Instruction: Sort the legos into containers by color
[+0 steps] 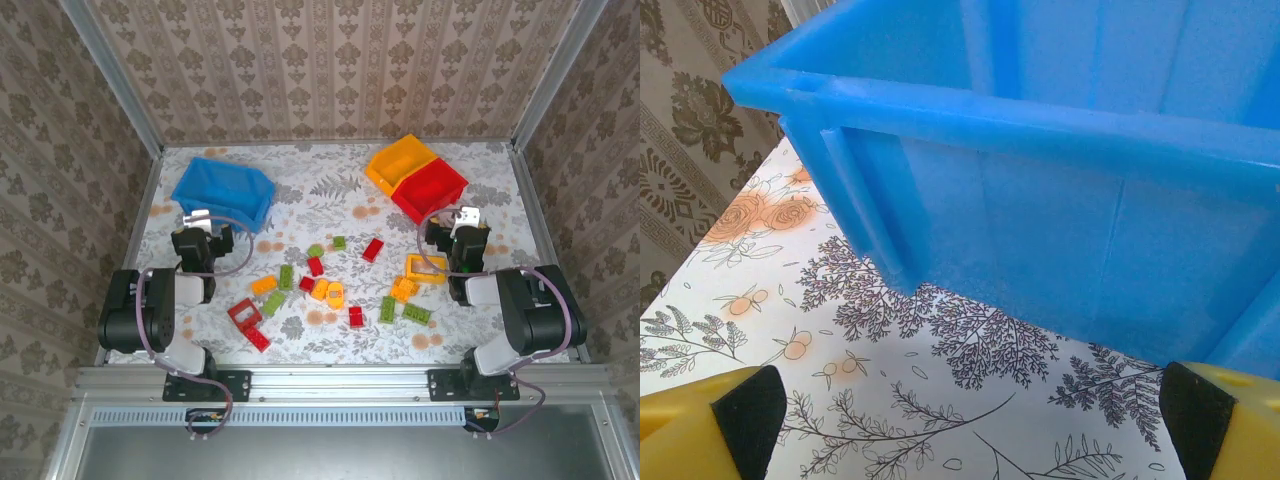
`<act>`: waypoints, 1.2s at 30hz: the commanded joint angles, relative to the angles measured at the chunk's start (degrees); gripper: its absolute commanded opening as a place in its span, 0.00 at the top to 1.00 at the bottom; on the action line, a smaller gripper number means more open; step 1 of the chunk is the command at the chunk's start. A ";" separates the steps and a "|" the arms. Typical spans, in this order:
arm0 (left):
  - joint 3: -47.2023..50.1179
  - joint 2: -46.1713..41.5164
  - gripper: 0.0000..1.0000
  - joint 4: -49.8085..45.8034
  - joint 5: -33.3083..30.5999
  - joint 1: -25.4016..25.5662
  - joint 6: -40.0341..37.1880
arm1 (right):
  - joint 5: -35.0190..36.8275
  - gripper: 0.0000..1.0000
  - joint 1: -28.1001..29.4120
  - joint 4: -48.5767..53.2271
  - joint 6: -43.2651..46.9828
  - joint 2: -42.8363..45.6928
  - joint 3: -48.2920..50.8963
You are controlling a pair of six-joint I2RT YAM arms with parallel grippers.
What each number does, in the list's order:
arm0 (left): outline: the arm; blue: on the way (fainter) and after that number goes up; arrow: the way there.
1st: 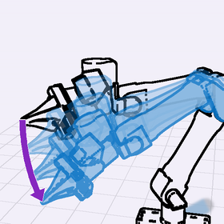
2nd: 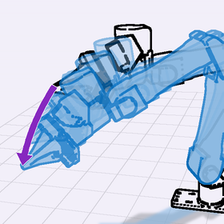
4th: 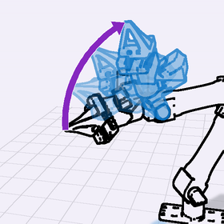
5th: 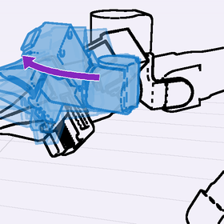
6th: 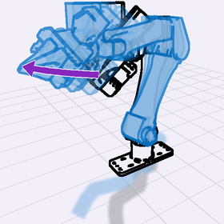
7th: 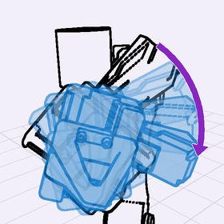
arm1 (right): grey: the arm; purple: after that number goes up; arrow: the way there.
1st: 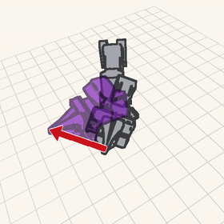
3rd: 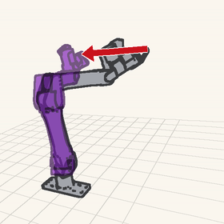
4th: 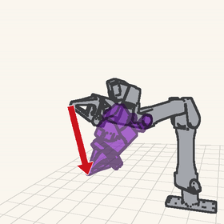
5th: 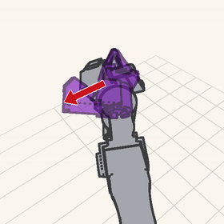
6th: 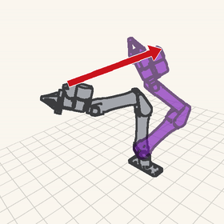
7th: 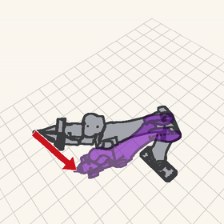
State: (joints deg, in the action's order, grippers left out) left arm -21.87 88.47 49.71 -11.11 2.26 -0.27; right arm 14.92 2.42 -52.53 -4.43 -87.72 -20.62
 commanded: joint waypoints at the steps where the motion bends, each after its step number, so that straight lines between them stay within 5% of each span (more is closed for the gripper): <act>1: -0.28 -0.48 0.00 1.34 0.56 0.39 -0.96 | -0.15 0.01 0.09 -0.62 0.30 -0.09 -0.74; 19: -0.34 -3.05 0.00 0.04 -1.55 0.89 -1.70 | 0.42 0.00 0.28 0.82 0.33 1.96 -0.71; 22: -8.12 -15.32 0.00 -22.89 -10.48 3.89 1.19 | 5.41 0.00 3.10 16.79 1.93 13.32 -5.61; 26: -15.31 -27.20 0.00 -33.02 -17.72 9.74 9.35 | 7.42 0.00 2.44 56.04 -20.27 23.78 -27.52; 27: -18.94 -29.02 0.00 -39.59 -17.13 10.38 14.67 | 1.74 0.00 1.38 61.64 -25.41 24.40 -32.27; 29: -28.86 -30.86 0.00 -67.24 -16.02 9.69 34.61 | -10.19 0.00 0.32 66.33 -39.16 26.58 -34.58; 31: -31.91 -30.85 0.00 -76.65 -13.12 7.35 43.89 | -19.08 0.00 -1.83 56.60 -45.96 29.53 -28.44; 33: -32.32 -30.25 0.00 -79.17 -1.63 2.16 47.34 | -19.06 0.00 -2.28 61.32 -48.42 30.60 -29.76; 36: -36.99 -27.93 0.00 -91.25 0.00 2.13 51.74 | -13.40 0.00 0.62 79.26 -43.13 30.50 -38.35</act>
State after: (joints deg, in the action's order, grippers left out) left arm -57.32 57.45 -19.75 -17.39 4.21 39.70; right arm 3.40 1.39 7.81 -43.51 -55.48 -55.13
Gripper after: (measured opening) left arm 0.996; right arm 0.995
